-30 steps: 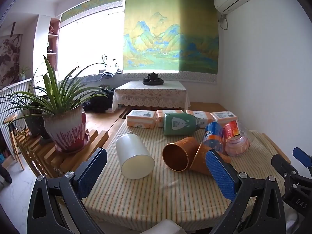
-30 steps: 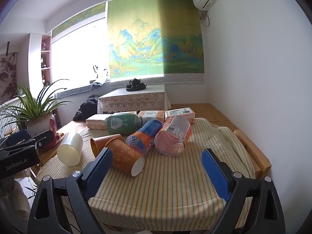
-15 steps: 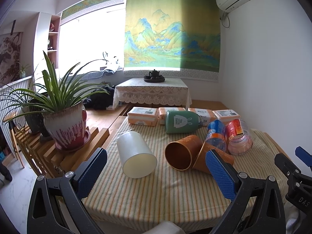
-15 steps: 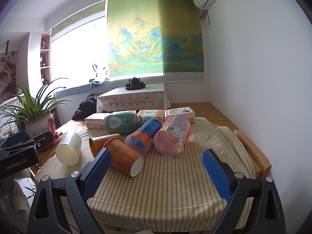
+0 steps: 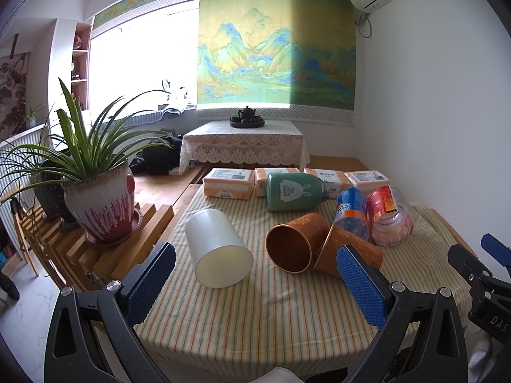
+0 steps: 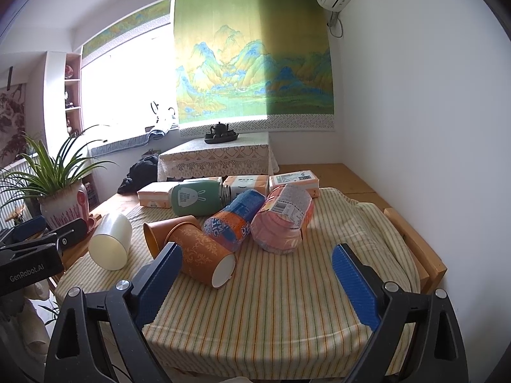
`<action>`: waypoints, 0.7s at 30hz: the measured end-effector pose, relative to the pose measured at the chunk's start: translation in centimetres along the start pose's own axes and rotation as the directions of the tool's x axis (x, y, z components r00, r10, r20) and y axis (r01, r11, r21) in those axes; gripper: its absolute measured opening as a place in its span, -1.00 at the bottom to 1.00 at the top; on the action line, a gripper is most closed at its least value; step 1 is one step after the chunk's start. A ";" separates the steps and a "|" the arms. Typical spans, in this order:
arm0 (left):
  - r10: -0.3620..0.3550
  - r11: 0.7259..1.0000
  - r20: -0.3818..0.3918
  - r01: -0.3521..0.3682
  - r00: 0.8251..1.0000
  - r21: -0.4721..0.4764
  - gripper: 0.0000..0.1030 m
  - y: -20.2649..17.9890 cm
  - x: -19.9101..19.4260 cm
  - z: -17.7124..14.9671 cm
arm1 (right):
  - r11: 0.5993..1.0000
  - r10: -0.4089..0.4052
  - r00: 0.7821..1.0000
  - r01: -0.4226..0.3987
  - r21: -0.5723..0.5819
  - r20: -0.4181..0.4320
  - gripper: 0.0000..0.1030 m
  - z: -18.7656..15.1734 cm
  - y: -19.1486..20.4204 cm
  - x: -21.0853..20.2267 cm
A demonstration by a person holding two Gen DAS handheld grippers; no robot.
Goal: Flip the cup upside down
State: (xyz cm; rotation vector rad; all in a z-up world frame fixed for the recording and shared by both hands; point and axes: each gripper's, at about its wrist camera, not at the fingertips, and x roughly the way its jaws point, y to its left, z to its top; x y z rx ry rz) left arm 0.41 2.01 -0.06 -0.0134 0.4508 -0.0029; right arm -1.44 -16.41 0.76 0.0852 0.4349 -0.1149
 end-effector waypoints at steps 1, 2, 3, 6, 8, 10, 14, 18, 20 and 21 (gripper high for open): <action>-0.004 1.000 -0.002 0.004 1.000 0.001 0.99 0.0 0.0 0.0 | 1.000 -0.001 1.000 0.001 0.000 -0.002 0.80 0.0 0.0 0.1; -0.006 1.000 -0.005 0.006 1.000 0.002 0.99 -0.1 0.1 0.0 | 1.000 0.000 1.000 0.000 0.001 -0.004 0.80 0.0 -0.1 0.1; -0.007 1.000 -0.005 0.007 1.000 0.004 0.99 -0.2 0.1 0.0 | 1.000 0.000 1.000 0.000 0.003 -0.006 0.80 0.0 -0.1 0.2; -0.009 1.000 -0.013 0.009 1.000 0.006 0.99 -0.3 0.3 -0.1 | 1.000 -0.001 1.000 0.001 0.006 -0.008 0.80 -0.1 -0.3 0.3; -0.011 1.000 -0.017 0.011 1.000 0.003 0.99 -0.3 0.4 0.0 | 1.000 -0.002 1.000 0.002 0.008 -0.010 0.80 -0.1 -0.4 0.4; -0.010 1.000 -0.020 0.010 1.000 0.003 0.99 -0.4 0.5 0.0 | 1.000 -0.002 1.000 0.002 0.008 -0.011 0.80 -0.1 -0.3 0.4; -0.011 1.000 -0.027 0.011 1.000 0.005 0.99 -0.3 0.7 0.0 | 1.000 0.001 1.000 -0.001 0.006 -0.015 0.80 -0.1 -0.3 0.5; -0.010 1.000 -0.026 0.011 1.000 0.010 0.99 -0.5 0.7 0.0 | 1.000 0.006 1.000 -0.006 0.007 -0.021 0.80 0.0 -0.3 0.7; -0.012 1.000 -0.027 0.012 1.000 0.011 0.99 -0.4 0.7 0.1 | 1.000 0.010 1.000 -0.010 0.008 -0.024 0.80 0.1 -0.3 0.8; -0.011 1.000 -0.026 0.011 1.000 0.011 0.99 -0.4 0.7 0.1 | 1.000 0.012 1.000 -0.012 0.009 -0.024 0.80 0.2 -0.3 0.8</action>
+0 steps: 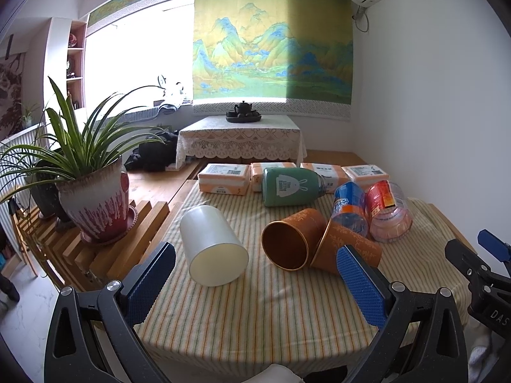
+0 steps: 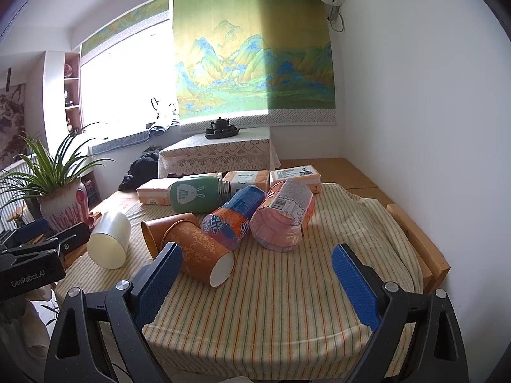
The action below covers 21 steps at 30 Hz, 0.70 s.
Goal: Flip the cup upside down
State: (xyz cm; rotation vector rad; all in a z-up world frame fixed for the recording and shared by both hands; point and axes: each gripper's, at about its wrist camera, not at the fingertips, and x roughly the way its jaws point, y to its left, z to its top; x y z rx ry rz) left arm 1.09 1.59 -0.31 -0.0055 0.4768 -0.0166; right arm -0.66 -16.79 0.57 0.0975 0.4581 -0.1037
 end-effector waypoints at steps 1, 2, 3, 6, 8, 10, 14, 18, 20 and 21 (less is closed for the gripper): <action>0.000 1.000 0.000 0.000 1.000 0.000 0.99 0.0 0.0 0.0 | 1.000 0.002 1.000 -0.002 0.001 0.000 0.80 0.1 0.0 0.0; 0.000 1.000 -0.001 0.000 1.000 0.000 0.99 0.0 0.0 0.0 | 1.000 0.005 1.000 -0.005 0.001 -0.001 0.80 0.2 0.0 0.1; 0.000 1.000 0.000 0.000 1.000 0.000 0.99 0.0 0.0 0.0 | 1.000 0.006 1.000 -0.006 0.000 0.000 0.80 0.3 0.1 0.1; -0.001 1.000 -0.002 0.001 1.000 -0.001 0.99 0.0 0.0 0.0 | 1.000 0.011 1.000 -0.011 -0.002 -0.003 0.80 0.5 0.2 0.2; -0.002 1.000 -0.003 0.002 1.000 -0.001 0.99 0.1 0.0 0.0 | 1.000 0.015 1.000 -0.015 -0.001 -0.006 0.80 0.6 0.2 0.4; -0.004 1.000 -0.005 0.004 1.000 0.001 0.99 0.2 0.1 0.1 | 1.000 0.018 1.000 -0.018 -0.003 -0.009 0.80 0.8 0.2 0.6; -0.004 1.000 -0.008 0.004 1.000 0.003 0.99 0.2 0.3 0.2 | 1.000 0.028 0.999 -0.028 -0.001 -0.016 0.80 1.1 0.2 1.0; -0.004 1.000 -0.009 0.004 1.000 0.005 0.99 0.2 0.5 0.3 | 0.999 0.050 0.998 -0.050 -0.004 -0.035 0.80 1.7 0.3 1.7; -0.006 1.000 -0.012 0.006 1.000 0.005 0.99 0.3 0.6 0.4 | 0.998 0.059 0.998 -0.059 -0.012 -0.039 0.80 2.1 0.5 2.0; -0.006 1.000 -0.013 0.006 1.000 0.006 0.99 0.3 0.7 0.4 | 0.998 0.063 0.997 -0.064 -0.014 -0.041 0.80 2.4 0.5 2.2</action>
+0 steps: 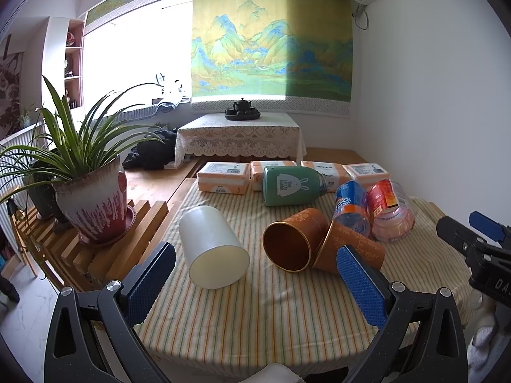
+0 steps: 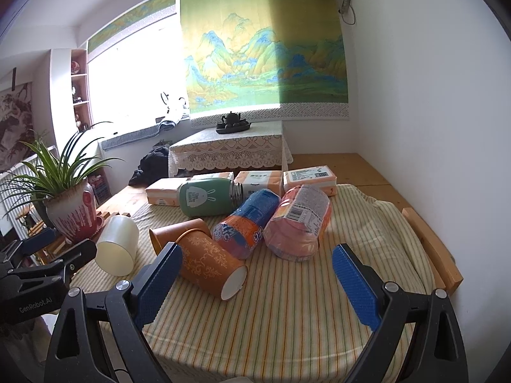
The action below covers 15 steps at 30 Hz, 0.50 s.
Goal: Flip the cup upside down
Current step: 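Move the right gripper onto the pink-lidded container and close around it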
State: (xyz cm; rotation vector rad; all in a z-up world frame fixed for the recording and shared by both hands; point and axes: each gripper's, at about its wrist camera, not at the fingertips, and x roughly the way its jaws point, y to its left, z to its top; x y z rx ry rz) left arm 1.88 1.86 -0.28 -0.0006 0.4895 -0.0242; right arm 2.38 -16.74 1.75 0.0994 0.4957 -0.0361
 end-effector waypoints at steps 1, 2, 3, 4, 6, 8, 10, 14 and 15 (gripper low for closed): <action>0.000 1.000 -0.001 0.000 1.000 0.002 0.99 0.0 0.1 0.0 | 1.000 0.003 1.000 -0.003 0.000 -0.003 0.80 0.2 0.0 0.2; 0.000 1.000 -0.003 0.000 1.000 0.003 0.99 0.0 0.2 0.1 | 1.000 0.011 1.000 -0.011 0.002 -0.010 0.80 0.5 -0.1 0.5; 0.000 1.000 -0.004 0.000 1.000 0.003 0.99 0.0 0.2 0.1 | 1.000 0.020 1.000 -0.020 0.005 -0.015 0.80 0.8 -0.2 0.8; 0.000 1.000 -0.005 0.000 1.000 0.002 0.99 0.0 0.3 0.2 | 1.000 0.026 0.999 -0.025 0.008 -0.019 0.80 1.0 -0.3 1.0; 0.001 1.000 -0.007 -0.001 1.000 0.002 0.99 0.1 0.5 0.3 | 0.999 0.042 0.999 -0.041 0.016 -0.033 0.80 1.4 -0.5 1.5; 0.000 1.000 -0.012 0.000 1.000 0.001 0.99 0.2 0.7 0.3 | 0.999 0.051 0.997 -0.050 0.022 -0.050 0.80 1.9 -0.7 2.3; 0.000 1.000 -0.015 0.000 1.000 0.002 0.99 0.3 0.8 0.3 | 0.998 0.058 0.996 -0.056 0.033 -0.066 0.80 2.3 -1.1 2.9; 0.000 1.000 -0.022 0.000 1.000 0.002 0.99 0.4 1.2 0.4 | 0.995 0.079 0.991 -0.072 0.070 -0.109 0.80 3.3 -2.6 4.5; 0.001 1.000 -0.024 -0.001 1.000 0.001 0.99 0.4 1.2 0.4 | 0.994 0.081 0.989 -0.072 0.078 -0.121 0.80 3.6 -3.0 5.0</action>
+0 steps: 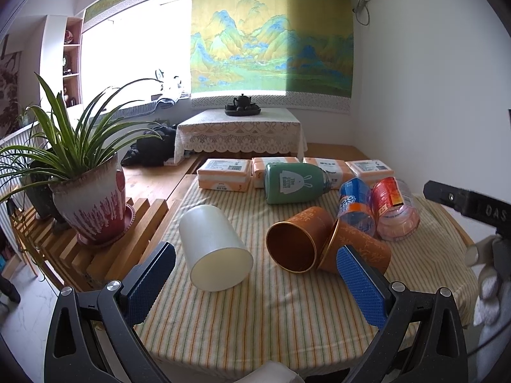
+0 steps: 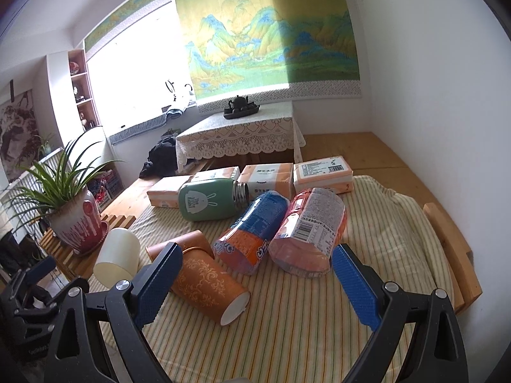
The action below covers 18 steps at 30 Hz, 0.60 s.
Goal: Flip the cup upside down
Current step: 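Move the right gripper onto the pink-lidded container and close around it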
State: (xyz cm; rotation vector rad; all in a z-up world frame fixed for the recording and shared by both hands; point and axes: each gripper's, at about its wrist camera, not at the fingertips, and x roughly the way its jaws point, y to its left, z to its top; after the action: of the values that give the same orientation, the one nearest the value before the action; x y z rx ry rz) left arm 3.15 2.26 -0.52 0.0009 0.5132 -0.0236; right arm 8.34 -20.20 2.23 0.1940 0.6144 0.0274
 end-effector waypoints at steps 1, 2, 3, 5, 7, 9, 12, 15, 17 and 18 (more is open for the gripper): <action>0.000 1.000 -0.002 0.000 1.000 -0.002 0.99 0.1 0.1 0.0 | 1.000 0.001 1.000 -0.001 0.013 -0.016 0.80 0.4 -0.5 0.5; 0.000 1.000 -0.004 0.000 1.000 -0.005 0.99 0.1 0.1 0.0 | 0.999 0.003 0.999 -0.002 0.033 -0.035 0.80 0.9 -1.3 1.2; 0.001 1.000 -0.006 -0.001 1.000 -0.007 0.99 0.2 0.2 0.0 | 0.999 0.006 0.999 -0.003 0.054 -0.052 0.80 1.3 -2.0 1.8; 0.004 1.000 -0.011 -0.004 1.000 -0.010 0.99 0.3 0.3 0.0 | 0.994 0.014 0.997 -0.005 0.108 -0.082 0.80 2.1 -3.5 2.8; 0.005 1.000 -0.017 -0.005 1.000 -0.013 0.99 0.4 0.3 0.1 | 0.990 0.027 0.994 -0.011 0.142 -0.110 0.80 2.7 -4.6 3.9; 0.009 1.000 -0.022 -0.009 1.000 -0.014 0.99 0.5 0.4 0.1 | 0.983 0.041 0.990 -0.015 0.181 -0.137 0.80 3.2 -5.9 5.0; 0.008 1.000 -0.036 -0.008 0.999 -0.017 0.99 0.6 0.6 0.0 | 0.976 0.033 0.985 0.006 0.219 -0.171 0.80 3.9 -7.4 6.7; 0.006 1.000 -0.050 -0.007 0.999 -0.016 0.99 0.7 0.8 -0.1 | 0.965 0.028 0.978 0.027 0.261 -0.207 0.80 4.5 -9.1 8.3; 0.005 1.000 -0.060 -0.006 0.998 -0.018 0.99 0.8 0.9 -0.2 | 0.951 0.056 0.968 0.023 0.309 -0.244 0.80 4.7 -10.5 9.8; 0.002 1.000 -0.067 -0.004 0.998 -0.019 0.99 0.8 1.0 -0.2 | 0.940 0.081 0.962 0.012 0.340 -0.260 0.80 4.7 -11.1 10.5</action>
State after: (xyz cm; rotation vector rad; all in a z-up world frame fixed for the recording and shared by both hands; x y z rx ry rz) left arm 3.93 3.02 -1.23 -0.0164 0.5803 -0.0158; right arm 19.26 -31.05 -2.07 0.5429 0.8883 -0.0188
